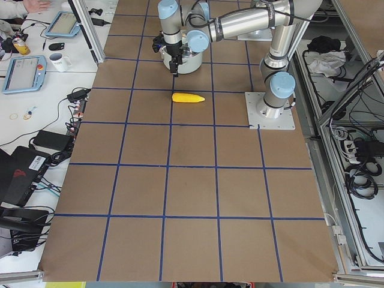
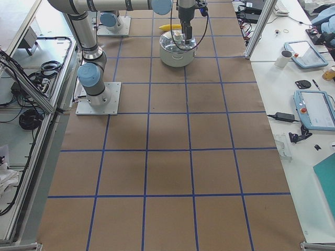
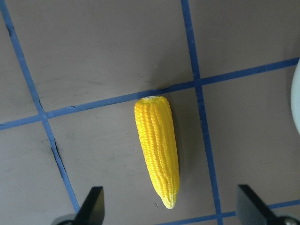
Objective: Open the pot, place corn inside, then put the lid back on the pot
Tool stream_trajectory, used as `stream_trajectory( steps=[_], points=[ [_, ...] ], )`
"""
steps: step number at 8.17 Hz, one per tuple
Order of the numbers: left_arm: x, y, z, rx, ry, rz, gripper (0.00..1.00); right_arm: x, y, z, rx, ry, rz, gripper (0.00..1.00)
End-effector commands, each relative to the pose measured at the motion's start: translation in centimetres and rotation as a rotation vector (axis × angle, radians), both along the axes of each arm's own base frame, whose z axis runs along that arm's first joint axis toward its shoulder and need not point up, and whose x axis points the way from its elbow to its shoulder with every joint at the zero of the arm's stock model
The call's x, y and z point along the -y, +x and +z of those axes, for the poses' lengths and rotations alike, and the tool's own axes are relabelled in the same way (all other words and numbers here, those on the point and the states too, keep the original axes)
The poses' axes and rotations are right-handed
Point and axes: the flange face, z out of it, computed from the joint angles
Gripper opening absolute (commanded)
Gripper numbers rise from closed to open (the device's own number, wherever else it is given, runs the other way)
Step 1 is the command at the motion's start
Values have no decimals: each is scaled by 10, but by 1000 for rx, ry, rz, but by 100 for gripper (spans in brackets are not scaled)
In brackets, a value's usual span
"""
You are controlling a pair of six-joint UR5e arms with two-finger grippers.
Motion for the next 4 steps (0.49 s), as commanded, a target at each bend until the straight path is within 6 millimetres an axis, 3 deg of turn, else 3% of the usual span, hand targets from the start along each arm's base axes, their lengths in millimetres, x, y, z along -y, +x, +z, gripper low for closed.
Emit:
stream_trajectory(
  steps=[1,2,4],
  points=[
    [13,2,-57,0,1,-26,100,0,0,0,1,-1,0,100],
    [13,4,-60,-2,6,-27,100,0,0,1,1,-2,0,100],
    [20,50,-71,-13,28,44,100,0,0,0,-1,-2,0,100]
  ],
)
